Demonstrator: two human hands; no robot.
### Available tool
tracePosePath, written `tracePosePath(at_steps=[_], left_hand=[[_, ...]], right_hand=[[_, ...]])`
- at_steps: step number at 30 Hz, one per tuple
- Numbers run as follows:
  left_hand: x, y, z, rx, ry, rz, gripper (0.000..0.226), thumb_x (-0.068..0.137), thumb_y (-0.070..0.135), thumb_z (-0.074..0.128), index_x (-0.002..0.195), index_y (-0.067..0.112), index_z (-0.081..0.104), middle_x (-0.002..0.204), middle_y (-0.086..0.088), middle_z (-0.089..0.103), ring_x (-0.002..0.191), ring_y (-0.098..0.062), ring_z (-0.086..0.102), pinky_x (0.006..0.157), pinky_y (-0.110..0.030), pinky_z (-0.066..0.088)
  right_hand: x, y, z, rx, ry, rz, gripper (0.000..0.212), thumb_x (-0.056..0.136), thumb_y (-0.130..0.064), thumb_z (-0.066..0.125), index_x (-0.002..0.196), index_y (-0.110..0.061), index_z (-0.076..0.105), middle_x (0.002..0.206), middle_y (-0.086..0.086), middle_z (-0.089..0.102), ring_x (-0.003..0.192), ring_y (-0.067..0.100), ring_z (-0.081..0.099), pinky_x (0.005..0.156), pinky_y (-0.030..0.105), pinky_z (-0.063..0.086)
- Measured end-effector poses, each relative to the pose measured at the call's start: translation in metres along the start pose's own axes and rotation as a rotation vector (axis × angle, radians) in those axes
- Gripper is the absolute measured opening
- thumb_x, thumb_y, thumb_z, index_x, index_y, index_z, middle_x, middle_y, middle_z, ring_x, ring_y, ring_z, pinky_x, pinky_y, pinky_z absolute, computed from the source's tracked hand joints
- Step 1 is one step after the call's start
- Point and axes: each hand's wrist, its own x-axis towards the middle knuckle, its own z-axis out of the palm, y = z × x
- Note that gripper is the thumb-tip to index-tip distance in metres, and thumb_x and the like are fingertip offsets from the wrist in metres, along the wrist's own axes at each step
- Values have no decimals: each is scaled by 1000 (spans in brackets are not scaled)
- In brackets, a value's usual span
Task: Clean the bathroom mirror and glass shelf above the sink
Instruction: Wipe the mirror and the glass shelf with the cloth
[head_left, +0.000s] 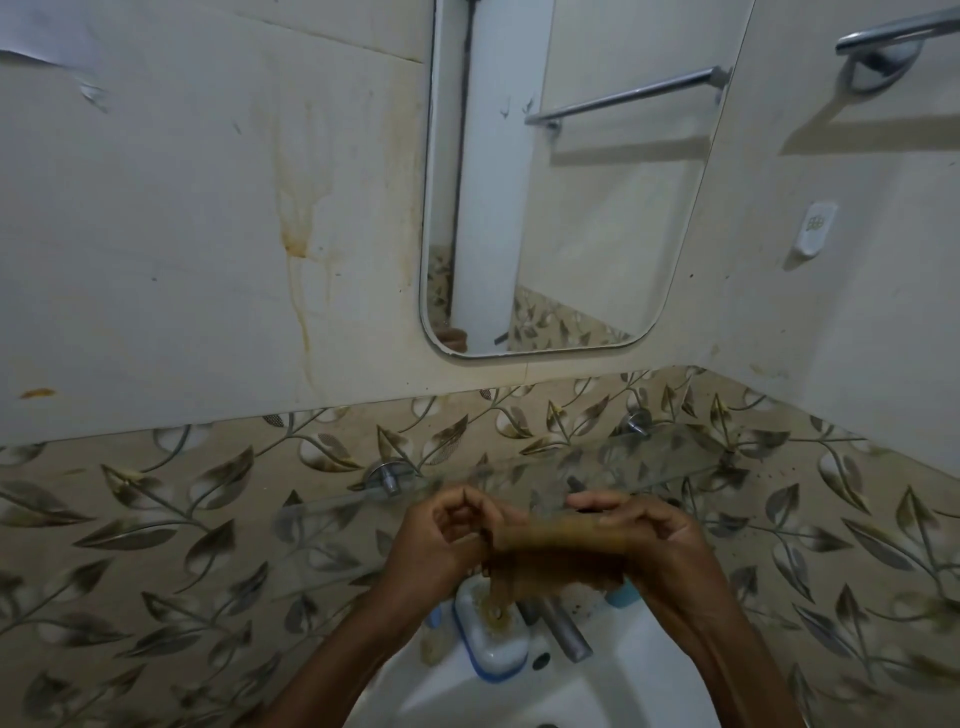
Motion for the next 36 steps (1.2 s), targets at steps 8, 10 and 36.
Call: tracePosePath(at_steps=[8,10,36], left_hand=[[2,-2,5,-79,23,-115,15,82,-4,58,82,8,68,85,-11,75,74,-21,71,60,-24,57],[1,-2,6,-90,25,-164,16,85,-1,56,82,9,68,76,-8,73,64,-17,69,53,-23,56],[5,2,11,-67,-157,-368,36,95,19,39,85,26,72,87,-1,73,75,-16,69,61,-29,56]], right_hand=[[1,6,-12,48,-37,-38,23,59,5,52,61,-6,72,90,11,76,88,22,72,64,27,59],[0,5,-14,49,-43,-19,23,65,2,56,76,-6,74,95,12,75,88,23,72,64,28,60],[8,-9,-11,-378,-360,269,36,57,-28,79,89,-12,72,83,1,75,79,13,70,65,18,52]])
